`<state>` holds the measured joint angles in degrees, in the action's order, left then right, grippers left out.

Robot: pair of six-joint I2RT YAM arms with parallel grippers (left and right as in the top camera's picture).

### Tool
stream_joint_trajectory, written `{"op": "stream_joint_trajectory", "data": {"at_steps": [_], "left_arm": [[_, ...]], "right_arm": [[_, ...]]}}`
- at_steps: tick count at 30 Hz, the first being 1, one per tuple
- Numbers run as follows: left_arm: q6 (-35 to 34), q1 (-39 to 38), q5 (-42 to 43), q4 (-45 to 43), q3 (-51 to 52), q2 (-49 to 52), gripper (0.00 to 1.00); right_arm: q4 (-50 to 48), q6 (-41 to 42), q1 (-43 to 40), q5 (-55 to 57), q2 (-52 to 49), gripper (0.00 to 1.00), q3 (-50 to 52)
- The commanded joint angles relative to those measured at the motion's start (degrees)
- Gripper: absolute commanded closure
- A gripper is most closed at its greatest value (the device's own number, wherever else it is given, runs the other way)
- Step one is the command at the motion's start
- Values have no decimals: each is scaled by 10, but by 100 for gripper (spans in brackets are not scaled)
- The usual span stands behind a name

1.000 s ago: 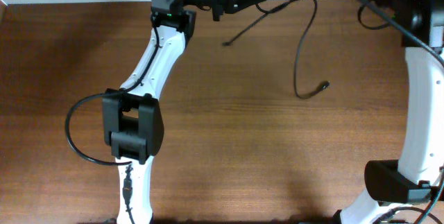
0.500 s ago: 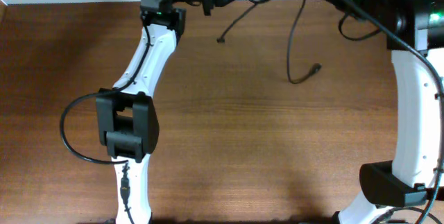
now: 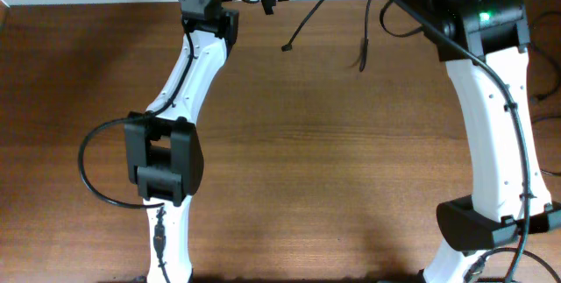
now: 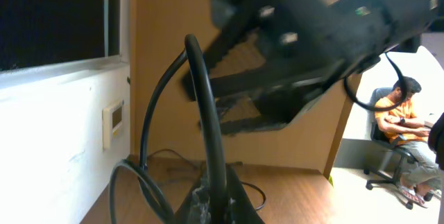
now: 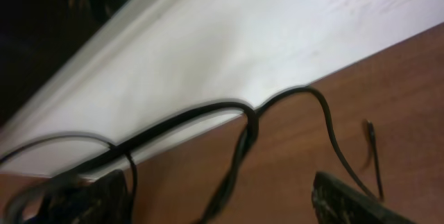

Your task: Untangle cables

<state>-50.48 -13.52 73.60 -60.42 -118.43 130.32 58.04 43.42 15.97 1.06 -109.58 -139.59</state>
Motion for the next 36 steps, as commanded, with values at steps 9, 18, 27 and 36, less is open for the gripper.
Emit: {"op": "stream_joint_trajectory", "data": {"at_steps": [9, 18, 27, 36], "left_arm": [[9, -4, -18, 12, -109, 0, 100], [33, -4, -5, 52, -111, 0, 100], [37, -7, -5, 55, -111, 0, 100], [37, -7, -8, 55, -112, 0, 100]], "right_arm": [[-46, 30, 2, 37, -14, 39, -2], [-49, 30, 1, 22, -14, 71, -2], [-50, 30, 2, 6, -14, 70, -2], [-48, 30, 22, 7, -14, 70, -2]]}}
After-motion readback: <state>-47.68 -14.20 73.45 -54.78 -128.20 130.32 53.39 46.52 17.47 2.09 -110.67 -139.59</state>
